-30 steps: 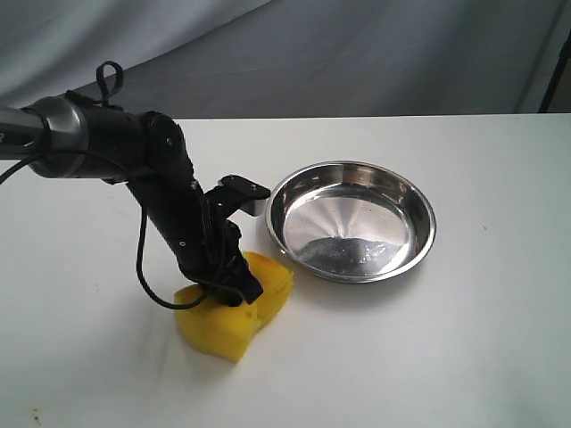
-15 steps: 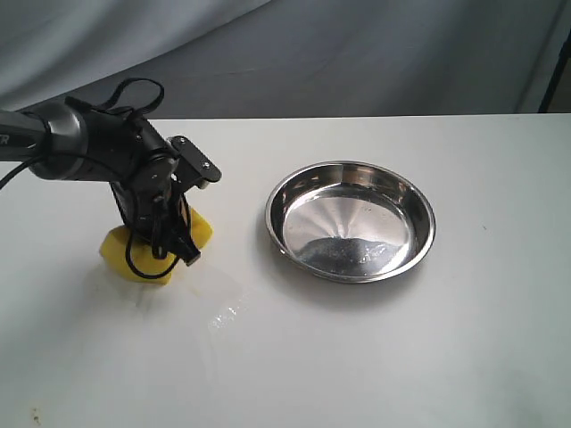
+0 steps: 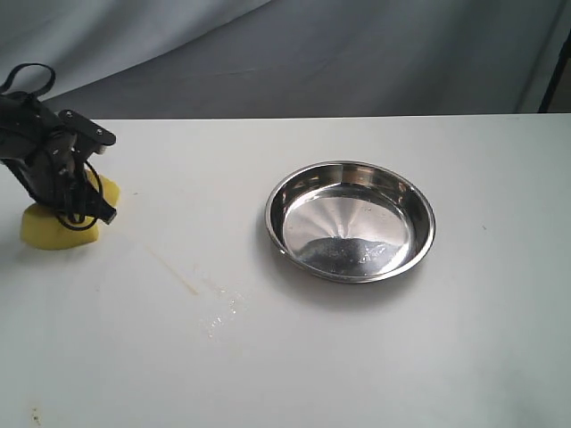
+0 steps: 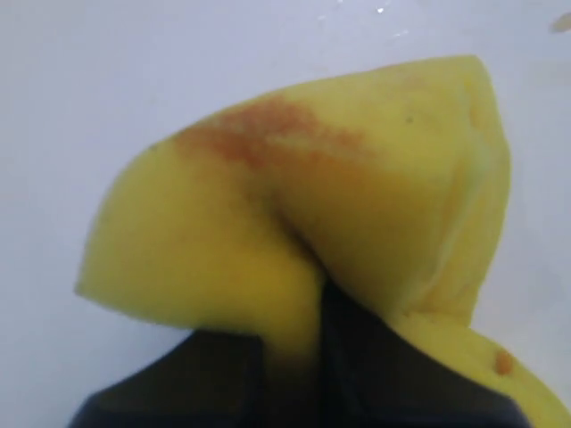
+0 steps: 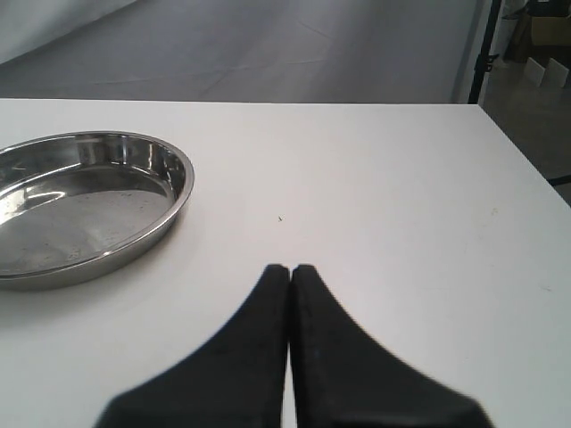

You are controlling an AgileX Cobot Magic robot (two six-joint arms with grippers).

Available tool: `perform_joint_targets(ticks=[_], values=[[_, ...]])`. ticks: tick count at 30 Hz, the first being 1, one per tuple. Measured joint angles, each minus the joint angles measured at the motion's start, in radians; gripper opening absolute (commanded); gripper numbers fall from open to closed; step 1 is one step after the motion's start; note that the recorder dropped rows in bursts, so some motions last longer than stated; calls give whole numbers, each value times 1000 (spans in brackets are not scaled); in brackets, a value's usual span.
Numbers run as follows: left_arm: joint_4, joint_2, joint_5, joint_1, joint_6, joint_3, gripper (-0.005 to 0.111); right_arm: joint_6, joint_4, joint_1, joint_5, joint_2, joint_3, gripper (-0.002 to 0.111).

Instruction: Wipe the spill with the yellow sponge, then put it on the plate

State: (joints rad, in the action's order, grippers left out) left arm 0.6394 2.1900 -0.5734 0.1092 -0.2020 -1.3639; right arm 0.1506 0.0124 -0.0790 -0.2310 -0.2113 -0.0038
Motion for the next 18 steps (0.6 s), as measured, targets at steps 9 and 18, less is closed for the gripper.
perform_joint_targets(ticks=[9,18], values=[[52,2,-43,35,0,0,0,0,0,0,0,0,0,0],[118,2,-169,247,22,19,0,0,0,0,0,0,0,0]])
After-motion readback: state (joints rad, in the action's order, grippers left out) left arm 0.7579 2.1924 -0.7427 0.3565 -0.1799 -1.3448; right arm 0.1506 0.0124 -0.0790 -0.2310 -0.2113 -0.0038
